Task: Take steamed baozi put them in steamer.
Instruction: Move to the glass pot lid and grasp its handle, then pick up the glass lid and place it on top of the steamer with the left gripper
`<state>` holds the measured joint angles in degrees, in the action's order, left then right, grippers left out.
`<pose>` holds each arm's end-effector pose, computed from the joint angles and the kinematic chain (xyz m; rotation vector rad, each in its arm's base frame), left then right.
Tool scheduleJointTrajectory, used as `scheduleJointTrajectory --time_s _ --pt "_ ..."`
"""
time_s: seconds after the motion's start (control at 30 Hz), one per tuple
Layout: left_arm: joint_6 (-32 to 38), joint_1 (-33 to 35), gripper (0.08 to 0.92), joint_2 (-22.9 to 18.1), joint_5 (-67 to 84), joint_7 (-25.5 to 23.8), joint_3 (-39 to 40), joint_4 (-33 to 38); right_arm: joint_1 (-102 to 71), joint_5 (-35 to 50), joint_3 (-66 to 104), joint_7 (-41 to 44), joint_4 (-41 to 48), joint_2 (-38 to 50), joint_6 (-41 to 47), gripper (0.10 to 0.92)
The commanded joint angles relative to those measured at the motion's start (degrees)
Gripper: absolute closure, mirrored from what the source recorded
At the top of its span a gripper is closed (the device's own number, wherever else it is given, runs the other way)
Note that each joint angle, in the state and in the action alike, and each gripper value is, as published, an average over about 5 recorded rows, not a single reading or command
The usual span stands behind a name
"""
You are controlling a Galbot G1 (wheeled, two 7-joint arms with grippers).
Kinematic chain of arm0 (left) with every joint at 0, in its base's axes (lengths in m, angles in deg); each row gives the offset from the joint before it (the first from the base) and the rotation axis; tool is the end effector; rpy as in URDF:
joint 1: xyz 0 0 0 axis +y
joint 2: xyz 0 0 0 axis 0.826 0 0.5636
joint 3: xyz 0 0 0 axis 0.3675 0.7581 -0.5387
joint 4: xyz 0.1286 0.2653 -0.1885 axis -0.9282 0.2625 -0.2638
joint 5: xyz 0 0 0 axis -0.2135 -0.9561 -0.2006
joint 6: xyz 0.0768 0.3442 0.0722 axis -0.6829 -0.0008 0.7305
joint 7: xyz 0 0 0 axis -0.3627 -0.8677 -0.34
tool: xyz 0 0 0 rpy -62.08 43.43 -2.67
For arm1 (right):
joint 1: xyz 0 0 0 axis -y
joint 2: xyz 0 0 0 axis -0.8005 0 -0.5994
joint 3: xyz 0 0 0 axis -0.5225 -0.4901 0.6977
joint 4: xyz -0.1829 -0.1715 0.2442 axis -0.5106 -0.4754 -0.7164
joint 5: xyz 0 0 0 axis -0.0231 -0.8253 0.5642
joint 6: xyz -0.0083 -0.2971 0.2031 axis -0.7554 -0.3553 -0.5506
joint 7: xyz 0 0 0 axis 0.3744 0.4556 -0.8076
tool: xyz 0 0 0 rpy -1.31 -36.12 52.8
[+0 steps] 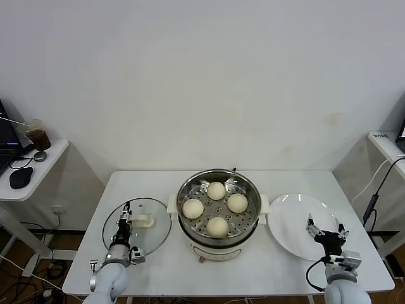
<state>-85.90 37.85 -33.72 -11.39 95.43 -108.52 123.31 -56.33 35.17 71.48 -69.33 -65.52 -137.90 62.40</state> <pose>0.3230 0.0843 -0.4424 -0.0173 -2.0391 -2.1551 0.2376 -0.1480 -0.3519 -0.3479 -2.9467 -0.0258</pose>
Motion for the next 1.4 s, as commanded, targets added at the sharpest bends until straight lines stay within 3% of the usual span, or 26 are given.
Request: scheduleJointTrajectory --time_s 0.03,0.27,0.47,0.6,0.73,0.97,1.2,1.4 --pt "-0.31 0.08 0.498 -0.52 0.47 0.49 -0.86 0.21 0.03 -0.32 -0.06 0.01 -0.72 0.03 0.33 0.203" --pt "-5.59 2.31 0.705 -1.43 1.17 -1.59 -1.98 6.7 -0.11 -0.94 -0.16 0.04 -1.75 -0.27 0.87 0.203" --pt "-16.85 5.02 0.825 -1.51 0.84 -4.51 -1.49 16.71 -0.41 -1.17 -0.07 -0.03 -2.64 -0.65 1.76 0.203" --pt "-26.18 5.35 0.827 -2.79 -5.45 -10.14 -0.97 23.29 -0.98 -0.93 0.74 0.04 -4.0 -1.08 3.28 0.203" --pt "-30.44 4.71 0.827 -6.78 -13.05 -15.06 -2.6 28.39 -1.65 -0.99 1.41 0.1 -4.91 -1.7 4.14 0.203" --pt "-30.94 4.51 0.827 -8.02 -16.93 -20.38 -1.97 34.69 -2.61 -1.18 1.39 0.2 -5.47 -1.48 4.22 0.203" --pt "-30.93 4.91 0.827 -9.48 -18.84 -25.97 3.13 40.18 -3.35 -1.44 1.57 0.2 -5.48 -1.49 4.08 0.203" --pt "-30.91 4.53 0.827 -11.28 -20.97 -27.61 9.05 41.76 -3.38 -1.49 2.01 0.3 -5.06 -1.45 4.0 0.203"
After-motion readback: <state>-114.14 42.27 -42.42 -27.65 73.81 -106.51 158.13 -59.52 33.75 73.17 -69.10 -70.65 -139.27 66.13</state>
